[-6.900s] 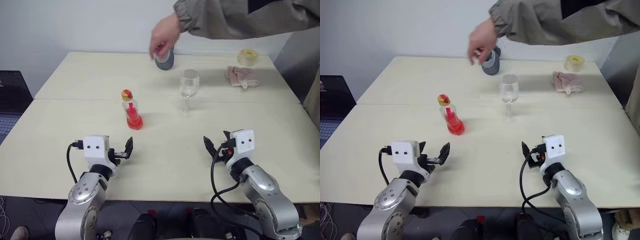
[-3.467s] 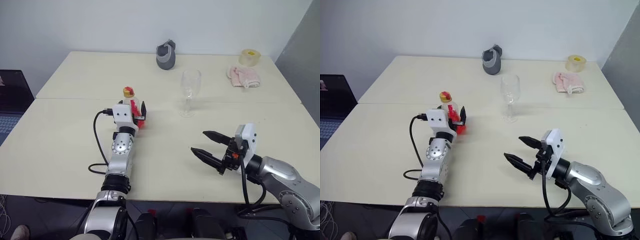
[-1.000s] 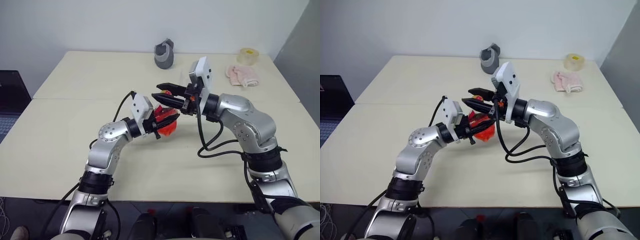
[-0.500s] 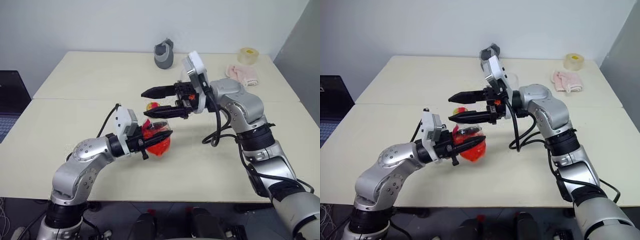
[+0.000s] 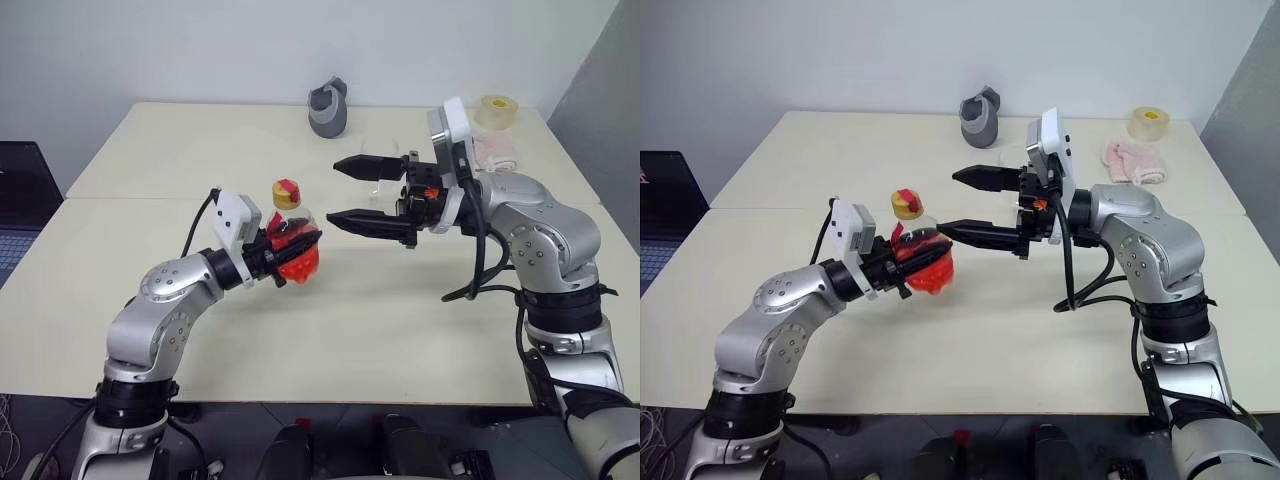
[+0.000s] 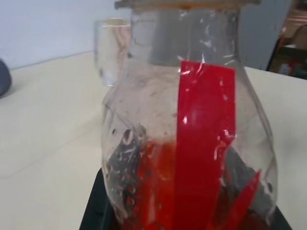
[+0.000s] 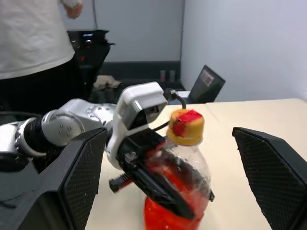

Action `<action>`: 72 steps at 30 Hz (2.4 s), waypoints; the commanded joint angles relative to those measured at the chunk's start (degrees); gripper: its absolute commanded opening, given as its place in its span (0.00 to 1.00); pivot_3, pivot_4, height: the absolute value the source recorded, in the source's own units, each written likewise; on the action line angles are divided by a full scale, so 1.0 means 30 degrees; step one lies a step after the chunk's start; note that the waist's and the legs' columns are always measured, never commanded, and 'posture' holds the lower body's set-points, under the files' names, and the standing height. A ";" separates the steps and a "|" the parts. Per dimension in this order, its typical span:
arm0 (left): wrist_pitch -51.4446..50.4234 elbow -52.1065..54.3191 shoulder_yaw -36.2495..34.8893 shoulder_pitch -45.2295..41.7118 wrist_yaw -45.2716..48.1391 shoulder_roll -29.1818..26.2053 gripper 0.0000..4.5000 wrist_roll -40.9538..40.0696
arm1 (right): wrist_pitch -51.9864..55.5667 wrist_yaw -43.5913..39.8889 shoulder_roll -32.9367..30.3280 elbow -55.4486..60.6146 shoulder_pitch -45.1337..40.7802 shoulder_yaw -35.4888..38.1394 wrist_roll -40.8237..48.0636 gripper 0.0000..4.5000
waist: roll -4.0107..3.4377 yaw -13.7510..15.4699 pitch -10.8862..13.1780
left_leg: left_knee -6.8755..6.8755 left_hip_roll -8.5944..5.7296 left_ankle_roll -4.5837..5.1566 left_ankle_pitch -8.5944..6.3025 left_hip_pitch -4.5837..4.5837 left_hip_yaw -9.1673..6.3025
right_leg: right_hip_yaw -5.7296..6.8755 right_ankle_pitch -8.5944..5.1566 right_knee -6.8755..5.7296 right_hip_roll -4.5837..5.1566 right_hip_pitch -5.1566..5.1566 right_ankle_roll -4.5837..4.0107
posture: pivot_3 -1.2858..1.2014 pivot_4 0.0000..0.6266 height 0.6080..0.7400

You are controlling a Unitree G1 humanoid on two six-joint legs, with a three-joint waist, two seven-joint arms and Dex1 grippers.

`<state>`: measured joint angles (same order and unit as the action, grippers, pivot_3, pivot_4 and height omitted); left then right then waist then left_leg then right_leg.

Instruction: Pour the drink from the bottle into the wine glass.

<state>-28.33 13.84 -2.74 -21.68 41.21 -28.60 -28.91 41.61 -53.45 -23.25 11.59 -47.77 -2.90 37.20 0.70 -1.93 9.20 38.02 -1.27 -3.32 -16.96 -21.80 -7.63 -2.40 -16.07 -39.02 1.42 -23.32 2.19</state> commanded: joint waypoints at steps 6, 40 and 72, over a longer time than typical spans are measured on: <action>0.1270 -0.1793 0.0234 -0.2012 -0.0589 0.1984 0.23 0.0514 | -0.0833 0.4179 0.2039 0.0767 -0.0254 -0.0528 -0.1579 1.00 | 0.0001 -0.0001 -0.0001 | 0.0007 -0.0005 -0.0013 0.0007 -0.0014 -0.0005 | 0.0004 0.0000 -0.0001 0.0013 -0.0010 0.0000 | 0.52 0.24 1.00; 0.1865 -0.1540 0.1113 -0.1690 0.0768 0.1644 0.23 0.1425 | 0.2964 0.5735 0.4208 -0.1885 -0.2289 -0.0081 -0.1052 0.27 | -0.0002 -0.0089 0.0001 | -0.0006 -0.0005 -0.0010 0.0006 -0.0015 -0.0001 | -0.0005 0.0001 -0.0006 0.0005 -0.0029 -0.0001 | 0.52 0.24 1.00; 0.0268 0.2857 -0.1592 0.1092 0.1604 -0.1973 0.23 -0.1571 | 0.0750 -0.2392 0.0366 -0.4509 -0.2932 -0.0164 -0.0507 0.87 | -0.0032 -0.0140 0.0027 | -0.0022 0.0011 0.0000 0.0000 -0.0029 0.0004 | -0.0008 0.0000 0.0005 0.0048 -0.0041 -0.0001 | 0.52 0.24 1.00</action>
<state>-29.54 22.28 -6.53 -17.09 45.80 -34.20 -34.22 42.64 -62.63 -22.07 -6.34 -56.36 -5.79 33.45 0.61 -2.35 9.28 37.95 -1.24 -3.32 -16.96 -21.89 -7.63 -2.42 -16.07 -39.01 1.59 -23.44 2.18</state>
